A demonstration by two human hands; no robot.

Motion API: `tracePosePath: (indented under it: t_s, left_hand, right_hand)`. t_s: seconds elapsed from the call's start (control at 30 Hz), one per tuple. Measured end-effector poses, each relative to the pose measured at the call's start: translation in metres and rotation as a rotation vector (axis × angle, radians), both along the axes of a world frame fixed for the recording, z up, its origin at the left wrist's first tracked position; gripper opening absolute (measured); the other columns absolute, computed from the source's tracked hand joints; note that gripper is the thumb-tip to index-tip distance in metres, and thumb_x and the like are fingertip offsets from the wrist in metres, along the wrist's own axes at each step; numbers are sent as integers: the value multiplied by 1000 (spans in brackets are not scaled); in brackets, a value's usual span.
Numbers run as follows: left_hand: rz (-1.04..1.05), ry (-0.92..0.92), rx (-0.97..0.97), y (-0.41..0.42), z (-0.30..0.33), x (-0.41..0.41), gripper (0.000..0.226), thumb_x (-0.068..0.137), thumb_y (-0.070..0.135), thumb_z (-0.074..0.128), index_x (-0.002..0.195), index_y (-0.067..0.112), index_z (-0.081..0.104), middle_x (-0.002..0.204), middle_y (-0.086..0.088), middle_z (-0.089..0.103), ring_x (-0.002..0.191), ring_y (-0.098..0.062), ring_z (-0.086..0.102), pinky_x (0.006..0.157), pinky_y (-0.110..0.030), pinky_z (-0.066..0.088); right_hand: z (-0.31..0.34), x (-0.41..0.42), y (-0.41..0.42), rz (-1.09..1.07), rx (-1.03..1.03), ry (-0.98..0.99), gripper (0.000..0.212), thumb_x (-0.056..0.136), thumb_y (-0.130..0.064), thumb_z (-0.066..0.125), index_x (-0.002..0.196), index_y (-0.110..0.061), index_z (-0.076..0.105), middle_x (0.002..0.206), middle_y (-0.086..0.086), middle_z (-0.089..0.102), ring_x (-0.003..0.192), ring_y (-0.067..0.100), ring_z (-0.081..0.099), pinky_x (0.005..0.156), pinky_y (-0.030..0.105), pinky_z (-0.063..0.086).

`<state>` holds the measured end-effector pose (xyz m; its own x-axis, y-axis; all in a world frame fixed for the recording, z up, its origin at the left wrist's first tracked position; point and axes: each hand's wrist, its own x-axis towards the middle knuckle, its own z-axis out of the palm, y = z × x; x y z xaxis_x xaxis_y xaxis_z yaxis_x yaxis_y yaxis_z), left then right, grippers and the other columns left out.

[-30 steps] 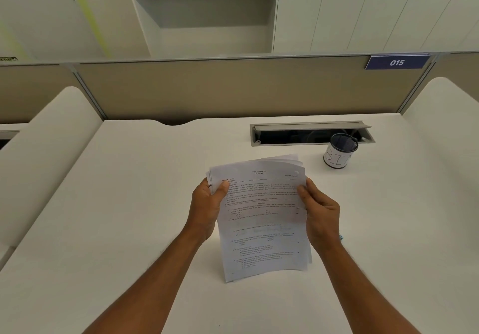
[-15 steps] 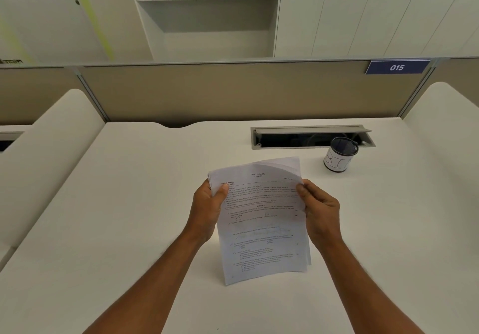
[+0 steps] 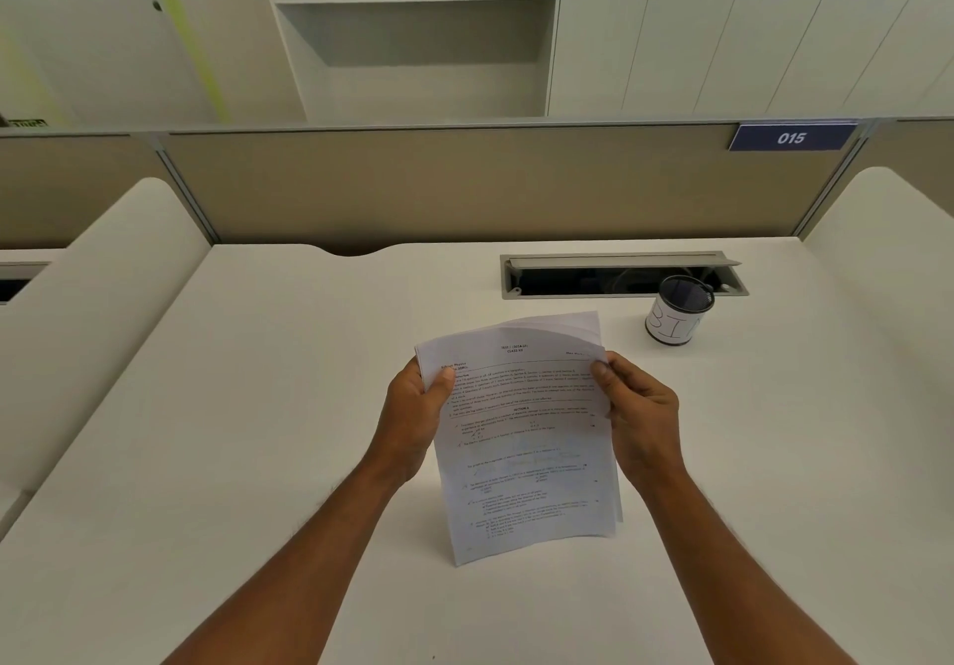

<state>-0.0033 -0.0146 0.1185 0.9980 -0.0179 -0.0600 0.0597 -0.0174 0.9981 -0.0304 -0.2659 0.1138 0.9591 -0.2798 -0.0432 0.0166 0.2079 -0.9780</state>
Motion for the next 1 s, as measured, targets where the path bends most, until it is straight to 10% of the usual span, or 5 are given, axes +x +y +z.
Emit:
tracePosePath:
  t_s: [0.5,0.7,1.0]
  left_hand:
    - [-18,-11,32,-2,7,-3,21,106,19,49,117,26,65,102,4,75,90,-13,72,69,-25,58]
    - [20,-156,109,1,30,-7,25,106,20,49,110,37,66,97,12,76,92,-8,71,72,-22,59]
    - [113,-341,148,5,33,-13,23,101,25,51,118,33,64,109,10,72,100,-4,68,81,-17,56]
  right_hand:
    - [7,-1,3,17,-4,-26,30,82,-43,70,111,-40,76,109,-9,78,88,6,72,62,20,57]
    - [16,3,5,18,-28,-148,40,91,-29,69,131,-33,66,92,-6,70,92,10,65,86,28,57]
    - [18,7,17,10,-63,-189,16,96,-21,65,103,-27,77,101,-3,77,93,12,68,79,21,54]
